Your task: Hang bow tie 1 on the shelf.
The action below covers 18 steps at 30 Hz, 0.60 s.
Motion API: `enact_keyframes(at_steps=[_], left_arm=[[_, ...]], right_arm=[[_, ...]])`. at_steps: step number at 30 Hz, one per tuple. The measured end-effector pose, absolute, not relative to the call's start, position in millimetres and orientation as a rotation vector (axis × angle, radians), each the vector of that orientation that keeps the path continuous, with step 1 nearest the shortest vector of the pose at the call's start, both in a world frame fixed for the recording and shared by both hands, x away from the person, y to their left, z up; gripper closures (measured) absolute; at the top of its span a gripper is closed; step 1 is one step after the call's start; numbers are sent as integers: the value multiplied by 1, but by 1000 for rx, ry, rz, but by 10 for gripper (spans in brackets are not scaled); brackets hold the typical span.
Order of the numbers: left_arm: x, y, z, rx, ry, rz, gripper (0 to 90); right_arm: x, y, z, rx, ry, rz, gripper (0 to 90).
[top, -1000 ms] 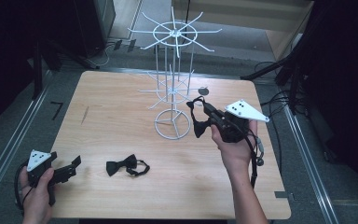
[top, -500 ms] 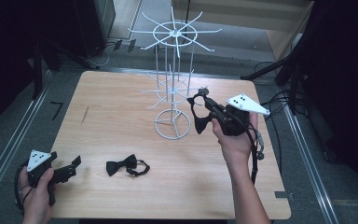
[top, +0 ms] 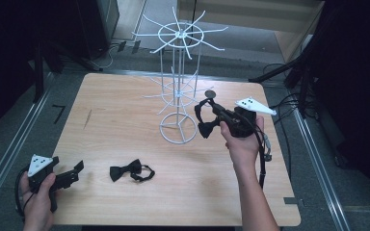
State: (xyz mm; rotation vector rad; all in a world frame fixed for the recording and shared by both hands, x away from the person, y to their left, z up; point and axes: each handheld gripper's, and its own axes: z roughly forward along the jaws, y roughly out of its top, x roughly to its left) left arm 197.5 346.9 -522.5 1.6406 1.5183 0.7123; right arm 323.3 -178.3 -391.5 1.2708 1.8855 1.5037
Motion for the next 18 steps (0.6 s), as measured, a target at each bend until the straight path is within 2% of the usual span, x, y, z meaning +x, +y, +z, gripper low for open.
enact_keyframes(at_steps=[18], left_arm=[[198,347,-523,1630,1514,711,84]], right_arm=[[330,-149,-415,1292,1852,1539,900]])
